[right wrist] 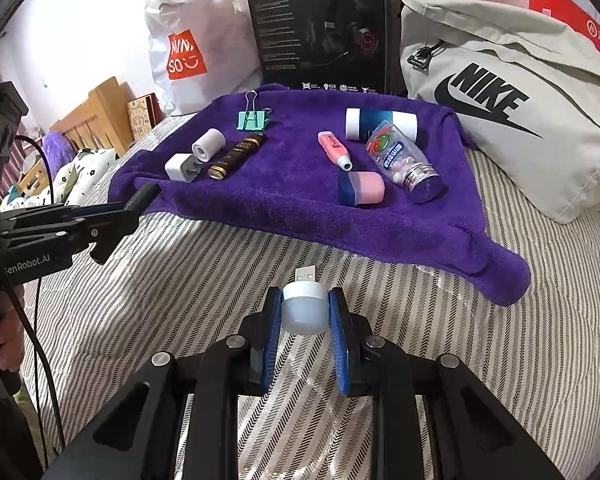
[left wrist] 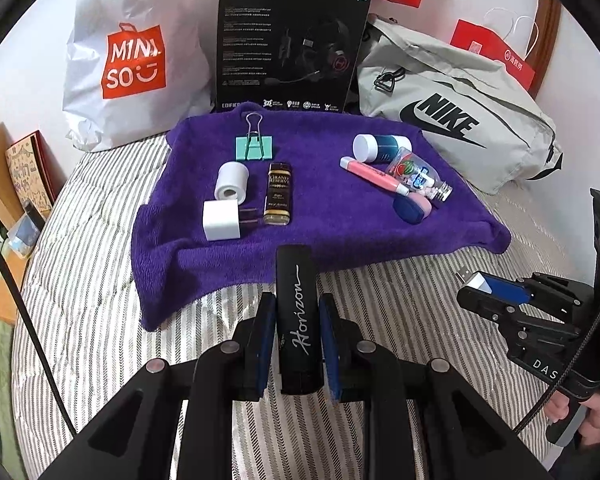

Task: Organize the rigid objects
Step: 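Carry the Horizon tube with the left tool while the right tool carries the USB light over the towel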

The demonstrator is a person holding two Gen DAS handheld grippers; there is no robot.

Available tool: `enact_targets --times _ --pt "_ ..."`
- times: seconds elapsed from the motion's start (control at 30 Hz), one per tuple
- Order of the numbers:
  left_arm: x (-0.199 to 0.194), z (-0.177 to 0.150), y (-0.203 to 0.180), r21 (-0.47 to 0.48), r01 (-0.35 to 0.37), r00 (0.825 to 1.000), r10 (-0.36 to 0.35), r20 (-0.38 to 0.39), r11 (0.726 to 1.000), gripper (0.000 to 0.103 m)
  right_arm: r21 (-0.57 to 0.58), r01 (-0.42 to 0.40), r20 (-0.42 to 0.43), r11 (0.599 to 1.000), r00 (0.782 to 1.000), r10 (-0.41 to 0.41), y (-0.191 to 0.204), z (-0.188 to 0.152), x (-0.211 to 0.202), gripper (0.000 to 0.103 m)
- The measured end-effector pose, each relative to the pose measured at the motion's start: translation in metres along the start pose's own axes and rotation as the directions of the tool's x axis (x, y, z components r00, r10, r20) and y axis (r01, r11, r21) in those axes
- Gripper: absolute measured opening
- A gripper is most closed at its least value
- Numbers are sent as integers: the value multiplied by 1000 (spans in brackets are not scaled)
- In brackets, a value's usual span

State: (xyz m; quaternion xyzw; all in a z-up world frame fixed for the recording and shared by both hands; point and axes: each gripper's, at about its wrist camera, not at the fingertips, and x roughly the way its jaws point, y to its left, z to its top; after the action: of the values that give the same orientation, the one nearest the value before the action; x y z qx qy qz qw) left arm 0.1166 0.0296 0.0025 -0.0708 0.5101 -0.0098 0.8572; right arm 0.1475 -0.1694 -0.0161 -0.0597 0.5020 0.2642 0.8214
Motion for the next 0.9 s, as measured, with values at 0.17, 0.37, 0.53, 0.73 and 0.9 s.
enact_targets --times 0.17,0.37,0.53,0.73,0.9 --pt "-1 8 -2 7 1 1000 -1 6 1000 21 -2 -11 12 1000 1000 11 0 5 -3 24" --pt "2 21 -4 13 4 1000 -4 11 1000 21 -1 -25 28 1000 999 25 -3 14 -10 24" --pt "10 35 -4 10 16 1000 -16 12 1000 21 -3 -28 39 1000 999 28 -7 28 -9 24" --pt "34 58 -5 12 34 999 -34 -14 999 21 -12 -31 51 999 998 31 -13 50 -2 24" --pt "64 75 -10 21 42 998 -40 -50 999 21 -6 -33 46 999 998 33 -25 61 9 24"
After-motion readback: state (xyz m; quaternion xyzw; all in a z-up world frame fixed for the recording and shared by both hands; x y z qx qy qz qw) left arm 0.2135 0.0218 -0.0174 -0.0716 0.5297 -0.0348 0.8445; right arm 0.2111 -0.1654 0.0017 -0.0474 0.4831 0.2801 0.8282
